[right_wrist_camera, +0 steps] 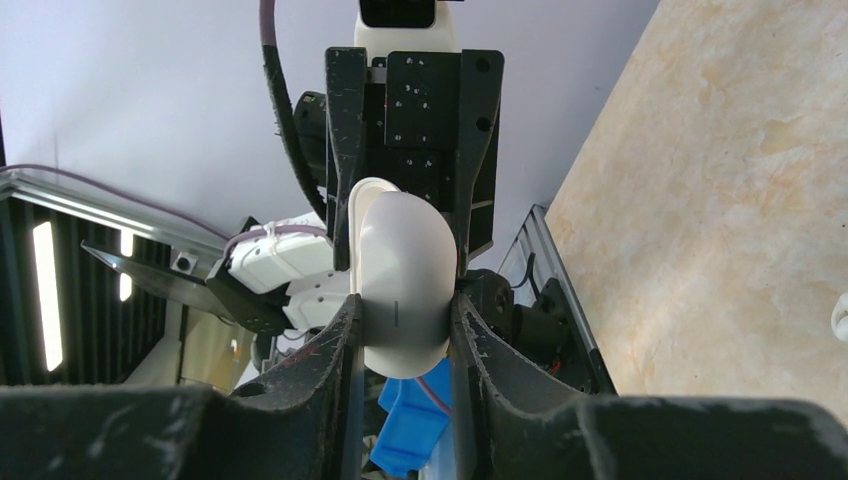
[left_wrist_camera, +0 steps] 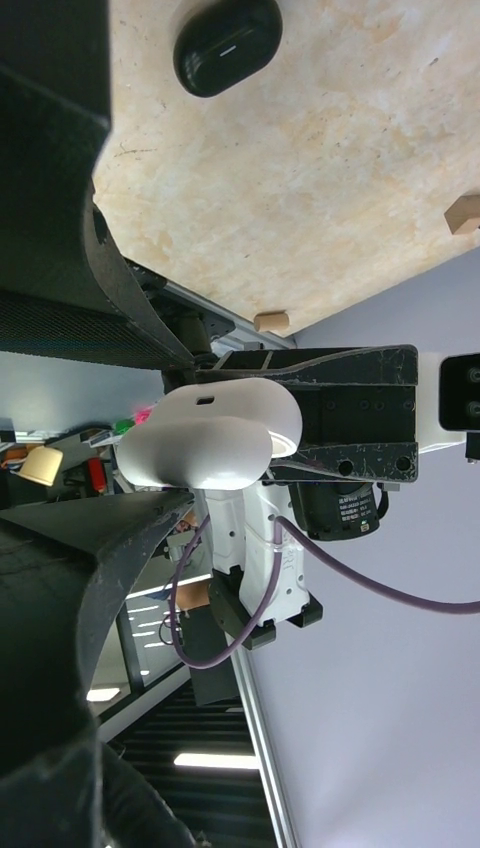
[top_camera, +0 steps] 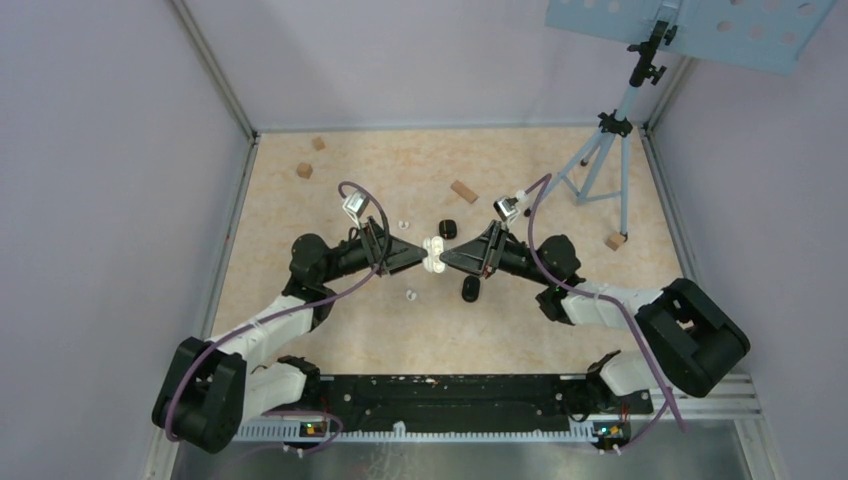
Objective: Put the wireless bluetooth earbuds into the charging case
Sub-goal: Pass from the right arm to the left
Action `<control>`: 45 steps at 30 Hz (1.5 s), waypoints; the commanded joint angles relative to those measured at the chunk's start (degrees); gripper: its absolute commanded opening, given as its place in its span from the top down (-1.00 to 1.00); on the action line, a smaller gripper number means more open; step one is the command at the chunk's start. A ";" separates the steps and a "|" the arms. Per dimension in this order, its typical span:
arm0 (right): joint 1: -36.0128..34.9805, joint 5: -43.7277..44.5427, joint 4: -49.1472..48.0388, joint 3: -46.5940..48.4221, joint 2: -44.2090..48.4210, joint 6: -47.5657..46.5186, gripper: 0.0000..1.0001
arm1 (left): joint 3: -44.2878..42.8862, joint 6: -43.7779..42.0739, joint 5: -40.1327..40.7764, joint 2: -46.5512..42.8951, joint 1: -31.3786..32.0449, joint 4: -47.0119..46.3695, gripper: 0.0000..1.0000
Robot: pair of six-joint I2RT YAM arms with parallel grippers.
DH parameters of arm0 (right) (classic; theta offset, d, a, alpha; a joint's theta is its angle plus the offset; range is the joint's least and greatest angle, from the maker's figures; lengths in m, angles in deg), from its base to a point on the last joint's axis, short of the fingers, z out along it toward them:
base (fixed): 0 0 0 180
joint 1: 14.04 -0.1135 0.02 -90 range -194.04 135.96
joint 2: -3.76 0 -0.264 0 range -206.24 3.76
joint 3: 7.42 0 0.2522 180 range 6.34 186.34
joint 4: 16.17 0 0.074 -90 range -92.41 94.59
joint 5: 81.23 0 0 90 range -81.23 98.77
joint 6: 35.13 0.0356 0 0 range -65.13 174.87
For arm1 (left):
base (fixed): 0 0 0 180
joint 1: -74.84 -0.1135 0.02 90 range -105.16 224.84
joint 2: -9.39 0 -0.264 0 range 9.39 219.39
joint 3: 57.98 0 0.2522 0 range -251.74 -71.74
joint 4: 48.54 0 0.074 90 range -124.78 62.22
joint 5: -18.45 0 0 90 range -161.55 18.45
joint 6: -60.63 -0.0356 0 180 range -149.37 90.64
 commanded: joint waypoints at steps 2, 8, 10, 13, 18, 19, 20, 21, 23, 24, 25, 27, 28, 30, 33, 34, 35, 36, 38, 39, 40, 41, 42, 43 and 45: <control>-0.65 -0.74 -3.69 2.34 -0.36 -0.39 1.00 | -3.10 0.43 -1.56 0.80 0.53 -3.76 -0.07; -0.73 -0.76 -4.24 2.62 -0.95 -0.12 1.00 | -3.52 -0.27 -1.41 1.07 0.80 -2.96 0.10; -0.74 -0.77 -4.38 2.75 -1.17 0.01 1.00 | -3.44 -0.21 -1.49 1.17 0.85 -2.88 0.21; -0.82 -0.60 -4.30 2.85 -1.26 -0.03 1.00 | -3.48 -0.23 -1.61 1.43 0.84 -2.52 0.27; -0.91 -0.59 -4.25 2.83 -1.37 0.01 1.00 | -3.44 -1.10 -1.24 1.12 0.94 -0.55 0.58; -0.91 -0.58 -4.21 2.81 -1.32 -0.06 1.00 | -3.43 -1.23 -1.07 1.03 0.91 -0.08 0.65; -0.91 -0.51 -4.13 2.73 -1.26 -0.03 1.00 | -3.43 -1.32 -0.95 0.89 0.89 0.37 0.75; -0.91 -0.50 -4.17 2.66 -1.30 -0.04 1.00 | -3.43 -1.52 -0.72 0.72 0.94 1.02 0.85; -0.91 -0.58 -4.21 2.64 -1.31 0.01 0.97 | -3.45 -1.88 -0.18 0.28 0.86 1.96 1.00; -0.93 -0.66 -4.13 2.65 -1.21 0.01 0.85 | -3.43 -2.17 0.16 -0.04 0.83 2.47 1.00; -0.92 -0.63 -4.08 2.63 -1.13 -0.06 0.77 | -3.55 -2.59 0.50 -0.46 0.81 3.37 1.00; -0.92 -0.68 -3.53 2.61 -0.80 -0.20 0.48 | -3.98 -3.62 1.24 -1.29 0.73 5.77 1.00; -0.91 -0.68 -2.95 2.61 -0.55 -0.47 0.30 | -4.22 -4.25 1.82 -1.93 0.57 7.41 1.00; -0.91 -0.44 -1.00 2.68 0.23 -1.73 0.10 | -4.58 -6.14 3.03 -3.12 0.08 10.99 1.00; -0.91 -0.39 1.77 2.89 1.34 -3.35 0.07 | -5.45 -7.89 2.42 -4.06 -0.46 14.83 1.00; -0.91 -0.59 2.26 3.03 1.46 -3.67 0.07 | -5.73 -7.82 1.71 -4.00 -0.49 15.01 1.00; -0.91 -0.85 2.40 3.21 1.39 -3.83 0.05 | -5.90 -7.66 1.13 -3.80 -0.50 14.98 1.00; -0.91 -1.17 2.37 3.42 1.23 -3.85 0.03 | -6.04 -7.52 0.62 -3.65 -0.55 14.90 1.00; -0.91 -1.46 1.77 3.67 0.73 -3.65 0.00 | -6.55 -7.63 -0.12 -3.40 -0.50 14.99 1.00; -0.91 -1.59 1.60 3.85 0.51 -3.67 0.00 | -6.81 -7.84 -0.30 -3.46 -0.50 15.23 1.00; -0.91 -1.70 1.48 4.14 0.18 -3.56 0.00 | -6.99 -7.85 -0.32 -3.41 -0.55 15.35 1.00; -0.92 -1.71 1.16 4.37 -0.02 -3.39 0.00 | -7.08 -7.85 -0.36 -3.40 -0.55 15.40 1.00; -0.91 -1.78 0.88 4.62 -0.26 -3.27 0.02 | -7.18 -7.90 -0.44 -3.35 -0.53 15.40 1.00; -0.92 -1.94 0.82 4.89 -0.57 -3.18 0.05 | -7.27 -7.93 -0.50 -3.31 -0.48 15.48 1.00; -1.07 -2.23 1.16 5.46 -1.04 -3.20 0.11 | -7.40 -7.94 -0.70 -3.16 -0.51 15.49 1.00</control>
